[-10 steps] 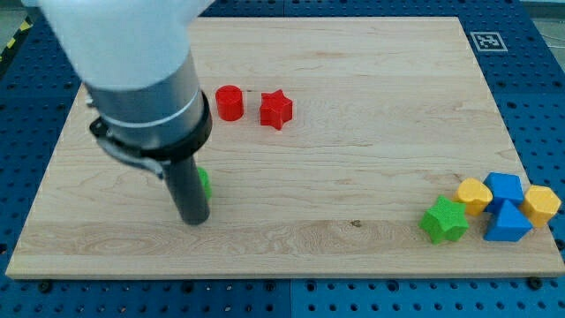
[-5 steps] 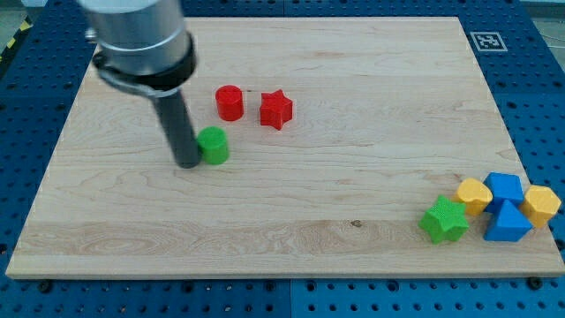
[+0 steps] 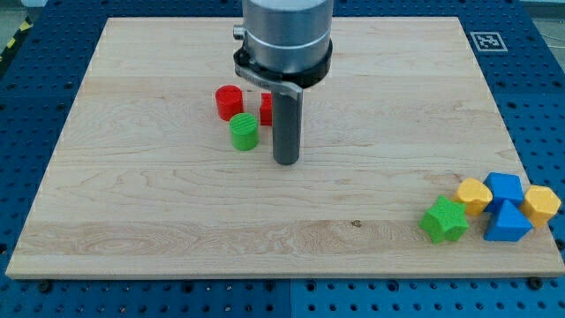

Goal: Move the green circle into red circle

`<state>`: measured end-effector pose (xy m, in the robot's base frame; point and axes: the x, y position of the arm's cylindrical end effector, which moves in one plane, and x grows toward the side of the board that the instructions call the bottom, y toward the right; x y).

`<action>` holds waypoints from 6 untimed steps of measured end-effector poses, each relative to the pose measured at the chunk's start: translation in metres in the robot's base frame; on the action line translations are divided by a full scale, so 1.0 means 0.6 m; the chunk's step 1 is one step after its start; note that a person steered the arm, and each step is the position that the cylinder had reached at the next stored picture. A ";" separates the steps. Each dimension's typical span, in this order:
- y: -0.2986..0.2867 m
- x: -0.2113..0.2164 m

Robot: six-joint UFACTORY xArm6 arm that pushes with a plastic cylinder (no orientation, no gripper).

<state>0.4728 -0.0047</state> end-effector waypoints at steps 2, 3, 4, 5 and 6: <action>-0.091 -0.063; -0.079 -0.064; 0.016 0.001; 0.113 -0.004; 0.138 -0.096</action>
